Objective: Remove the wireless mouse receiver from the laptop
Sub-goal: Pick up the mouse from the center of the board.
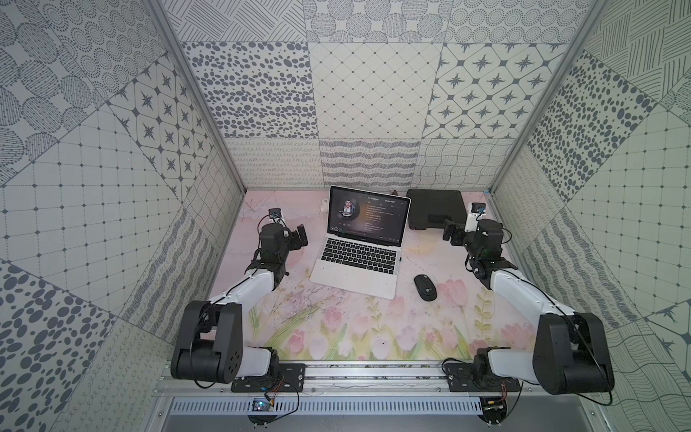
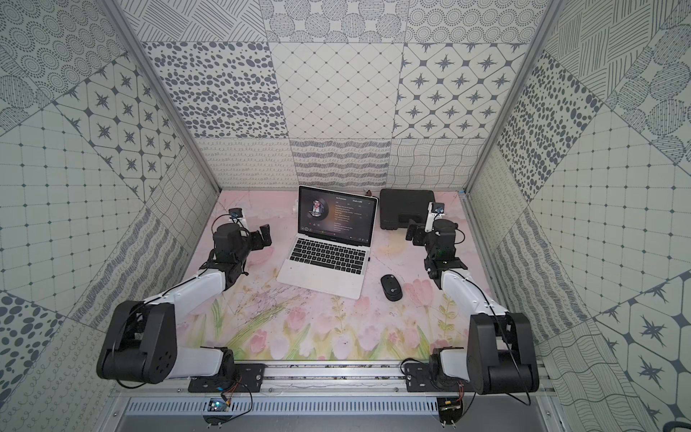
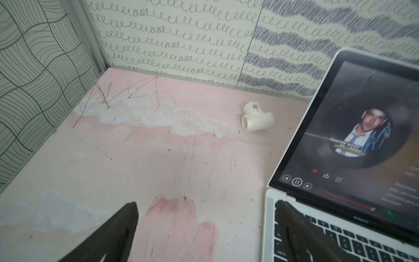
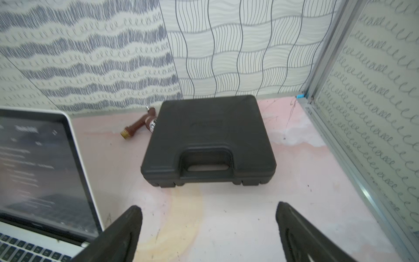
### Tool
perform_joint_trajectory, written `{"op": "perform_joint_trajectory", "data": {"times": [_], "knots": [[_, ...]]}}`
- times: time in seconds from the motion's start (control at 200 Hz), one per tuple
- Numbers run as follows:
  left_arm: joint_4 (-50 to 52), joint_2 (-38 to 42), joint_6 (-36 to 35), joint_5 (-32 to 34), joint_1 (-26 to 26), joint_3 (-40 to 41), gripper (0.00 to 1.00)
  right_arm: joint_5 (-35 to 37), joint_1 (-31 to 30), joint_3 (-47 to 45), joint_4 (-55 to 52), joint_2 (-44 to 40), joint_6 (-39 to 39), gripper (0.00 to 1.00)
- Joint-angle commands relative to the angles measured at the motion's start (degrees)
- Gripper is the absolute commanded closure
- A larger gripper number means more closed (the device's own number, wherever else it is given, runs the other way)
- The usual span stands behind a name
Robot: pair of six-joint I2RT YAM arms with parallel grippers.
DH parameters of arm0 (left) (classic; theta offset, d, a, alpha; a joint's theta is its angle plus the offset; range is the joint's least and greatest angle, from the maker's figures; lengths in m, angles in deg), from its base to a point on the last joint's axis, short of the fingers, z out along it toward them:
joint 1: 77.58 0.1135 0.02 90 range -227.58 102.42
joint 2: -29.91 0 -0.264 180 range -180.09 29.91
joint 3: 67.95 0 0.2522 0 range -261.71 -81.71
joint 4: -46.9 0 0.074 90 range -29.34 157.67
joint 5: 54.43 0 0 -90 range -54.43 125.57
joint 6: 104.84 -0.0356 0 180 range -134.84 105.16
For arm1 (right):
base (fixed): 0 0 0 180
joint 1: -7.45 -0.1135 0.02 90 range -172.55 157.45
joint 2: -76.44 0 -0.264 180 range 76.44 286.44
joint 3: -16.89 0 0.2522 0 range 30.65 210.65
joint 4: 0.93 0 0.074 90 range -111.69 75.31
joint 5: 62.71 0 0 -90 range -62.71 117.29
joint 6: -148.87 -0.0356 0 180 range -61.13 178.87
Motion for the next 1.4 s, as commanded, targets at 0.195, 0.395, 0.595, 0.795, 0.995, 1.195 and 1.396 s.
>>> {"op": "perform_joint_trajectory", "data": {"times": [0.195, 0.395, 0.595, 0.795, 0.995, 1.195, 1.396], "knots": [[33.64, 7.07, 11.58, -28.47, -11.03, -9.65, 0.00, -0.44, -15.79, 3.25, -41.22, -7.45, -12.37, 0.03], [33.88, 12.23, 12.41, -27.40, -22.67, -3.72, 0.00, 3.60, -24.03, 1.76, -51.07, -11.49, -22.49, 0.03], [29.96, 17.18, 14.11, -25.77, -26.46, 2.06, 0.01, 6.41, -28.60, -1.05, -54.09, -9.10, -27.44, 0.03], [30.16, 17.87, 14.13, -26.12, -27.18, 2.35, 0.01, 9.25, -28.56, -3.68, -50.96, -4.81, -27.61, 0.03], [29.18, 17.29, 14.27, -26.05, -27.24, 2.60, 0.00, 6.99, -27.86, -2.24, -45.63, 2.33, -24.91, 0.03], [29.47, 17.28, 13.96, -25.35, -27.25, 2.66, 0.00, 6.63, -26.84, -1.76, -42.75, 7.25, -22.76, 0.03], [29.08, 16.39, 14.02, -25.42, -27.25, 2.74, 0.00, 6.01, -26.57, -1.47, -39.02, 9.59, -19.69, 0.03]]}}
